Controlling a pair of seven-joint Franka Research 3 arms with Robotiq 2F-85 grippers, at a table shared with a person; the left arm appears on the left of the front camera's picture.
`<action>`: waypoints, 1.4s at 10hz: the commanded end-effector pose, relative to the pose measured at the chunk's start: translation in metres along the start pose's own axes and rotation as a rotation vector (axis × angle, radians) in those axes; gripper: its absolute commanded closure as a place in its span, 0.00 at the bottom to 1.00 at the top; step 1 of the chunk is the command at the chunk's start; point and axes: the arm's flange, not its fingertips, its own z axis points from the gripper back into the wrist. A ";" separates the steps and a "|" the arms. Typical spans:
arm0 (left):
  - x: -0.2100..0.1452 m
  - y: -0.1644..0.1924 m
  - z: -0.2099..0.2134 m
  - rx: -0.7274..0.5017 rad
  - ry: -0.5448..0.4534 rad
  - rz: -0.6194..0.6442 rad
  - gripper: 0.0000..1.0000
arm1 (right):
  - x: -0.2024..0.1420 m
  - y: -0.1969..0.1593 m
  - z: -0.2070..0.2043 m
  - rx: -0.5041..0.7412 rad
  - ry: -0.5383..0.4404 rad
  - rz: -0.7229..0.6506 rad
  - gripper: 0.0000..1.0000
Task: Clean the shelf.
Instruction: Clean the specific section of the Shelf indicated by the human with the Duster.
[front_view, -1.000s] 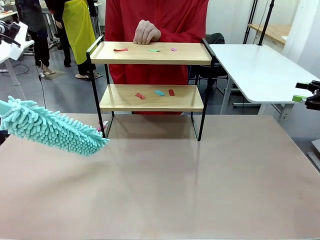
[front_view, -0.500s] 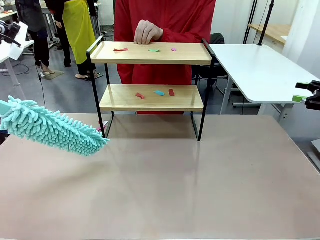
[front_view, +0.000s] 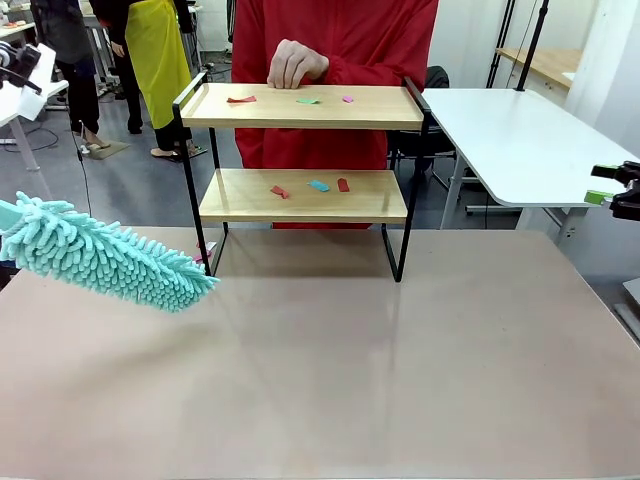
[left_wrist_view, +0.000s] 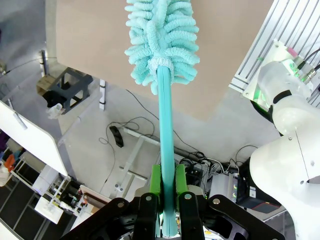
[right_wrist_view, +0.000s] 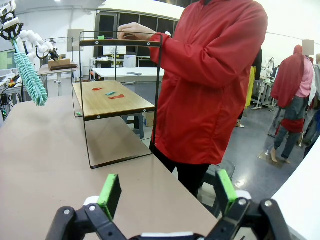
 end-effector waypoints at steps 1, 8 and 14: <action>-0.002 -0.002 0.000 -0.012 -0.011 0.013 0.87 | 0.005 0.000 -0.002 0.000 0.019 -0.012 0.00; -0.002 0.003 0.056 0.143 -0.398 -0.101 0.87 | 0.005 0.000 -0.002 0.000 0.019 -0.012 0.00; 0.083 -0.001 0.235 0.100 -0.758 0.092 0.87 | 0.005 0.000 -0.002 0.000 0.019 -0.012 0.00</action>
